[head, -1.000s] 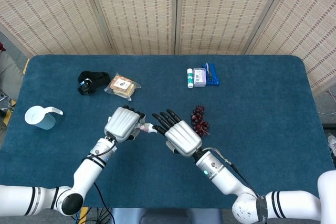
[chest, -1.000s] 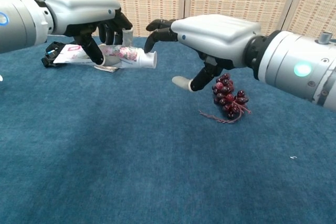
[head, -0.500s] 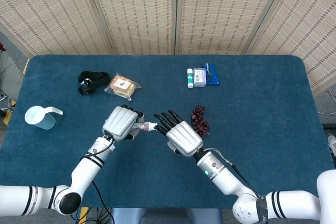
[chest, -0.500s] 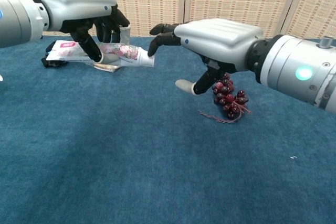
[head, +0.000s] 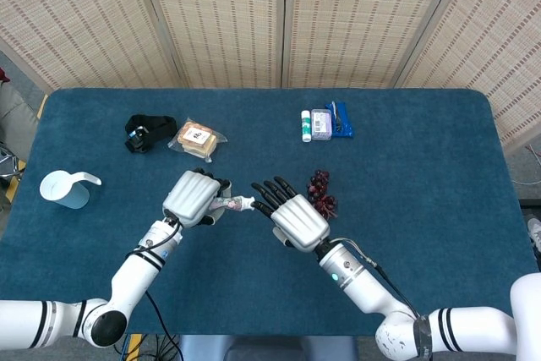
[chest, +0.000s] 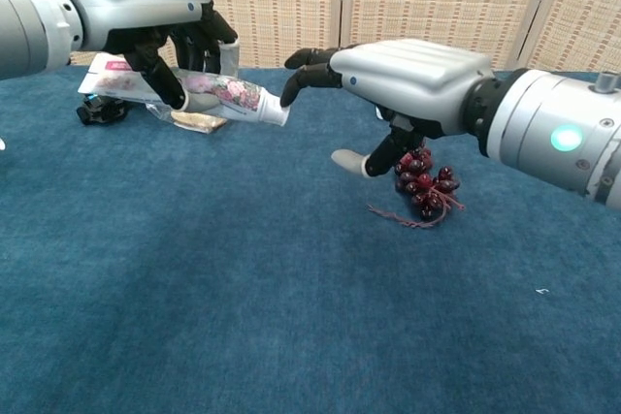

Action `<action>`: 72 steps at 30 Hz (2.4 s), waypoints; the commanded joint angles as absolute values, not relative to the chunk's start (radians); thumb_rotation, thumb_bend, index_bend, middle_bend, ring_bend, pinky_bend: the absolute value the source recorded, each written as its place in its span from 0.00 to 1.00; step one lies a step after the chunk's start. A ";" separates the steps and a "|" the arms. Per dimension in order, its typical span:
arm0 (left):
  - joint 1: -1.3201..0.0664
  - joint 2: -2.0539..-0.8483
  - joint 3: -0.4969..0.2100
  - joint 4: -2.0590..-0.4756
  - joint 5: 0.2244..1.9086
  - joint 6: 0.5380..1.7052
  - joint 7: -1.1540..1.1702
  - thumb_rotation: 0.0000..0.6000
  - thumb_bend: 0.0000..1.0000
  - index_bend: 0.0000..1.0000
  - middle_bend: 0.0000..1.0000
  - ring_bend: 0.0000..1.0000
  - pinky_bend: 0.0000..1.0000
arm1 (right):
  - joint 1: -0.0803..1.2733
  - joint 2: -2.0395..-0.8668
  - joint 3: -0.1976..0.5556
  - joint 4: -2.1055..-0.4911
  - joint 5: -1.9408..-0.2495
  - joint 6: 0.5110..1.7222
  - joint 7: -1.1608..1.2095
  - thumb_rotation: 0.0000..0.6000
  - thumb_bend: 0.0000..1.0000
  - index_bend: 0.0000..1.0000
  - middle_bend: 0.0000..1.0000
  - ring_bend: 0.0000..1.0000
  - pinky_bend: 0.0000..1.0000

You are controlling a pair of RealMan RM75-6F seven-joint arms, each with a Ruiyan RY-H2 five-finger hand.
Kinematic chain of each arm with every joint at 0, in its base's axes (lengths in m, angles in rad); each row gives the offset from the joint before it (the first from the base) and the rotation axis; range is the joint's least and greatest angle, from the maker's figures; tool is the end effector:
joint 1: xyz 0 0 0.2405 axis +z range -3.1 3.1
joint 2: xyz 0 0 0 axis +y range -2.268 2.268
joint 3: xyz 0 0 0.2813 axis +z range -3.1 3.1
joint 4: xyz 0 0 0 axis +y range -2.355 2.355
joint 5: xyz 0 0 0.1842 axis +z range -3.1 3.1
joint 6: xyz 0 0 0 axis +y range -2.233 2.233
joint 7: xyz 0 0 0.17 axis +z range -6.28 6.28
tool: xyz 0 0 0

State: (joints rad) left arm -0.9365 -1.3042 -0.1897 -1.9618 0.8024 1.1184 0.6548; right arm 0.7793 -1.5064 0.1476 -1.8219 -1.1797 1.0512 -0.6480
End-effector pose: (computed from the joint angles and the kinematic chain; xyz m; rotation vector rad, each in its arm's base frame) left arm -0.0709 0.3674 0.0697 -1.9175 -0.8355 -0.9377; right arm -0.0793 -0.3247 0.0072 2.0704 -0.6931 1.0424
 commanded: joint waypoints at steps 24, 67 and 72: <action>-0.938 -1.273 -0.194 -2.000 0.807 1.101 0.602 1.00 0.40 0.56 0.67 0.44 0.34 | 0.794 -1.526 0.143 -1.776 -1.156 1.040 -0.618 1.00 0.34 0.23 0.02 0.00 0.00; -0.885 -1.440 -0.083 -1.688 0.869 1.019 0.505 1.00 0.39 0.40 0.49 0.33 0.35 | 0.586 -1.194 0.108 -1.932 -1.341 1.246 -0.424 1.00 0.34 0.23 0.02 0.00 0.00; -0.867 -1.458 -0.079 -1.657 0.889 1.025 0.490 1.00 0.39 0.24 0.32 0.18 0.30 | 0.563 -1.170 0.110 -1.929 -1.337 1.257 -0.414 1.00 0.34 0.23 0.02 0.00 0.00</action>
